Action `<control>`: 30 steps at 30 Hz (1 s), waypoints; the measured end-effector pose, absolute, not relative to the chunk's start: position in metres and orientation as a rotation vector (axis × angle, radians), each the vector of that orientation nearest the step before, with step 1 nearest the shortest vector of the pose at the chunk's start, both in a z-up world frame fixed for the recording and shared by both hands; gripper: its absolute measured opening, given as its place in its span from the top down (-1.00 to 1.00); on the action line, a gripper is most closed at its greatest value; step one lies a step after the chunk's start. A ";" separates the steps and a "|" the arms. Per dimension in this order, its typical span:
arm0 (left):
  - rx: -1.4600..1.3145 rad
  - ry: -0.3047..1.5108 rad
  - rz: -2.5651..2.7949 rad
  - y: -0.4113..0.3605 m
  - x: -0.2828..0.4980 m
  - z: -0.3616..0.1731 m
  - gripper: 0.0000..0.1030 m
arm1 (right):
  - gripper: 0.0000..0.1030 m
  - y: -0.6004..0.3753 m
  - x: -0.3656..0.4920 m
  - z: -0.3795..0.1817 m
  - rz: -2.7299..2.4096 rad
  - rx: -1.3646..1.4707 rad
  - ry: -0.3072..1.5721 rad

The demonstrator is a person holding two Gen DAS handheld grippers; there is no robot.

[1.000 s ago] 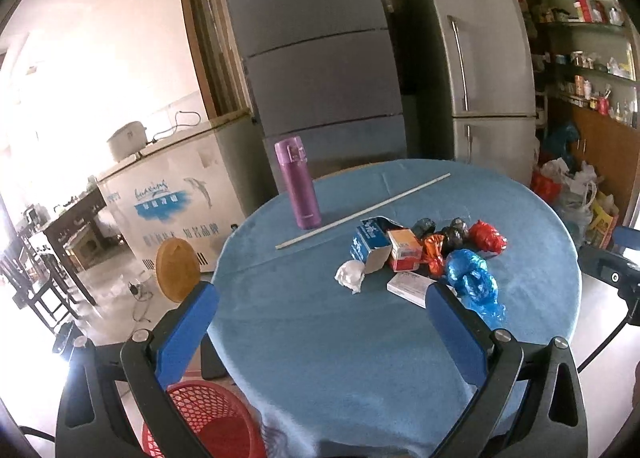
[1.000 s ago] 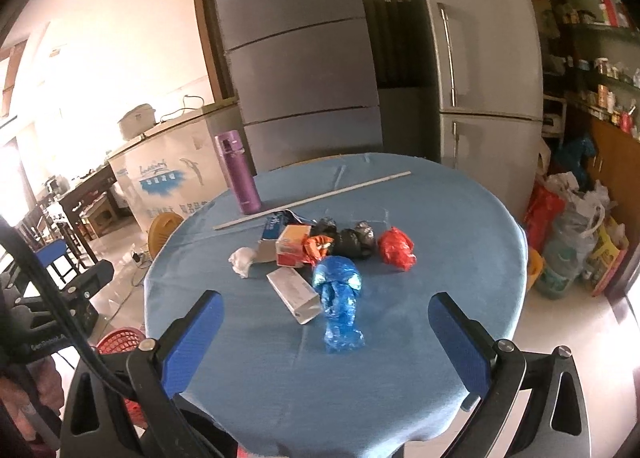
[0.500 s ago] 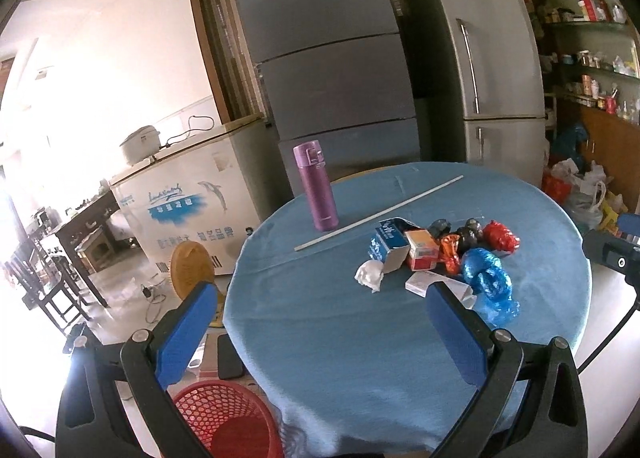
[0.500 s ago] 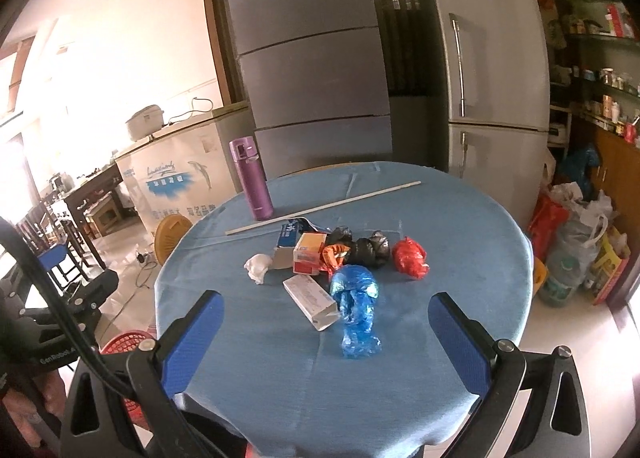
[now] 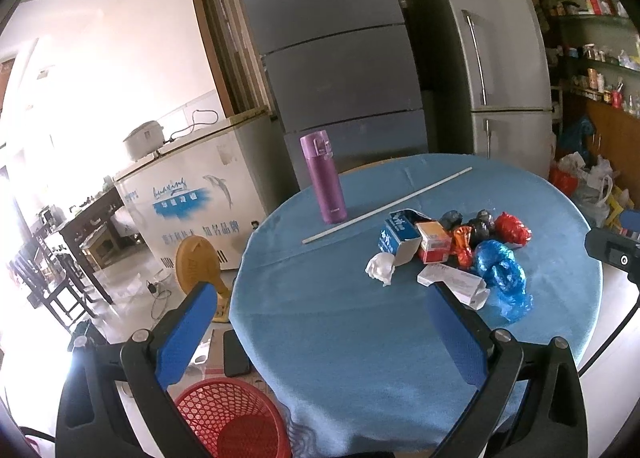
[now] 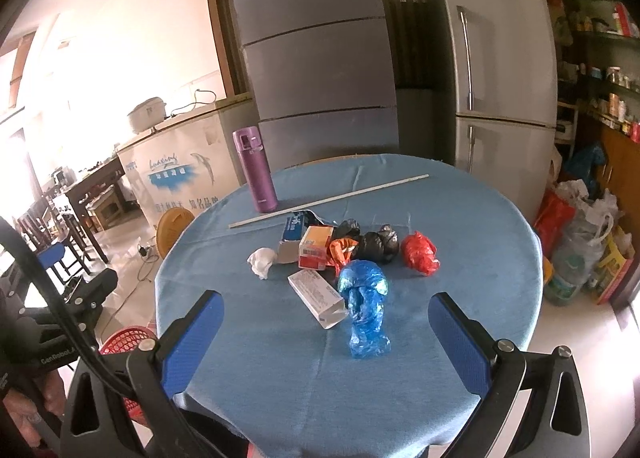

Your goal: Collect trash

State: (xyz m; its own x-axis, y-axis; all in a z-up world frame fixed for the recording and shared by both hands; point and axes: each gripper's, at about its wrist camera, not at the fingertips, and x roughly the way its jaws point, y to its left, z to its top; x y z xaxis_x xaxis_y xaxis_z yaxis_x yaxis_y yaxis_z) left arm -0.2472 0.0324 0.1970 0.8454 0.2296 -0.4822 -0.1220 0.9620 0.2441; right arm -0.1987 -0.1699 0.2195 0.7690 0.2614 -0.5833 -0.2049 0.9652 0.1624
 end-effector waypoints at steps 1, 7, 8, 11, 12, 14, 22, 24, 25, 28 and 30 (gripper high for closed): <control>0.206 0.539 0.186 0.033 -0.244 0.196 -1.00 | -1.00 -0.170 -0.196 0.217 0.254 0.094 0.651; 0.196 0.586 0.175 0.037 -0.223 0.184 -1.00 | -1.00 -0.176 -0.174 0.196 0.283 0.150 0.699; 0.187 0.601 0.161 0.038 -0.217 0.181 -1.00 | -1.00 -0.178 -0.168 0.189 0.290 0.163 0.709; 0.162 0.645 0.121 0.040 -0.197 0.170 -1.00 | -1.00 -0.185 -0.150 0.171 0.312 0.209 0.752; 0.154 0.662 0.107 0.040 -0.191 0.165 -1.00 | -1.00 -0.189 -0.139 0.161 0.326 0.239 0.774; 0.131 0.707 0.071 0.042 -0.173 0.154 -1.00 | -1.00 -0.194 -0.123 0.145 0.335 0.280 0.803; 0.060 0.858 -0.014 0.029 -0.116 0.118 -1.00 | -0.80 -0.209 -0.048 0.082 0.349 0.372 0.920; 0.036 0.893 -0.031 0.022 -0.104 0.111 -1.00 | -0.79 -0.208 -0.031 0.068 0.370 0.388 0.953; 0.023 0.915 -0.038 0.016 -0.096 0.106 -1.00 | -0.70 -0.207 -0.026 0.063 0.375 0.387 0.971; 0.004 0.962 -0.044 0.005 -0.078 0.095 -1.00 | -0.07 -0.204 -0.014 0.045 0.426 0.407 1.027; -0.012 0.987 -0.046 0.000 -0.068 0.090 -1.00 | 0.03 -0.209 -0.015 0.038 0.435 0.427 1.019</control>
